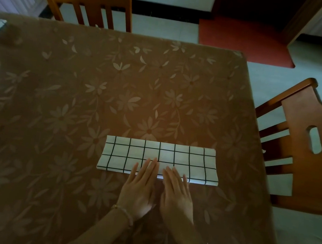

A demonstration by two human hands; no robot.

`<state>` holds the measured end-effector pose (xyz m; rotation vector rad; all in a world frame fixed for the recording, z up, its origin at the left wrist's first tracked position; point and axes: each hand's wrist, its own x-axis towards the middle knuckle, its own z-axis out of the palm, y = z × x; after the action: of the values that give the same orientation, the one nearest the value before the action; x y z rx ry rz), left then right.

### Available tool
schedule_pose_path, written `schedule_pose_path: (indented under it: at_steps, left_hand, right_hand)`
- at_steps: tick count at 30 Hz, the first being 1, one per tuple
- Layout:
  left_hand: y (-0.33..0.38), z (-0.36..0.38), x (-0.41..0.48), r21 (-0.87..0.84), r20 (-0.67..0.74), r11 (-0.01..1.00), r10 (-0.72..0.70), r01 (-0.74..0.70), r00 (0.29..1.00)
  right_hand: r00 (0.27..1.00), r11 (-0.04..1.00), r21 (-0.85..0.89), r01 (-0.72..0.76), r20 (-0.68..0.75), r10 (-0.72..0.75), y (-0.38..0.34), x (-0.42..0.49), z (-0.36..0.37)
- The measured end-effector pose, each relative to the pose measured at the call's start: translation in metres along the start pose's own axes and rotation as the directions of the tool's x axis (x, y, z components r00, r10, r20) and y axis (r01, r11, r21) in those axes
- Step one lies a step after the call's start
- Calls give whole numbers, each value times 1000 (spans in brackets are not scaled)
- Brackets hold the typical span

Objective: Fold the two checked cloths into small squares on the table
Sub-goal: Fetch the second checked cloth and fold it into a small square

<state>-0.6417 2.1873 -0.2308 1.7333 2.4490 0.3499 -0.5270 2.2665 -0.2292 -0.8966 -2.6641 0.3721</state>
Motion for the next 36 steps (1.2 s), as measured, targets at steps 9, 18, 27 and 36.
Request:
schedule_pose_path:
  at_steps: [9, 18, 27, 36]
  left_hand:
    - [-2, 18, -11, 50, 112, 998, 33, -39, 993]
    - [-18, 13, -12, 47, 112, 996, 71, -76, 991]
    - [-92, -8, -42, 230, 171, 973, -74, 34, 983]
    - [-96, -22, -57, 244, 173, 955, -215, 170, 961]
  right_hand:
    - [951, 994, -113, 8, 308, 27, 1, -14, 15]
    - [950, 986, -165, 9, 311, 43, 19, -17, 10]
    - [939, 959, -272, -85, 299, 168, 72, -28, -19]
    - [941, 954, -273, -127, 271, 203, 104, -34, -36]
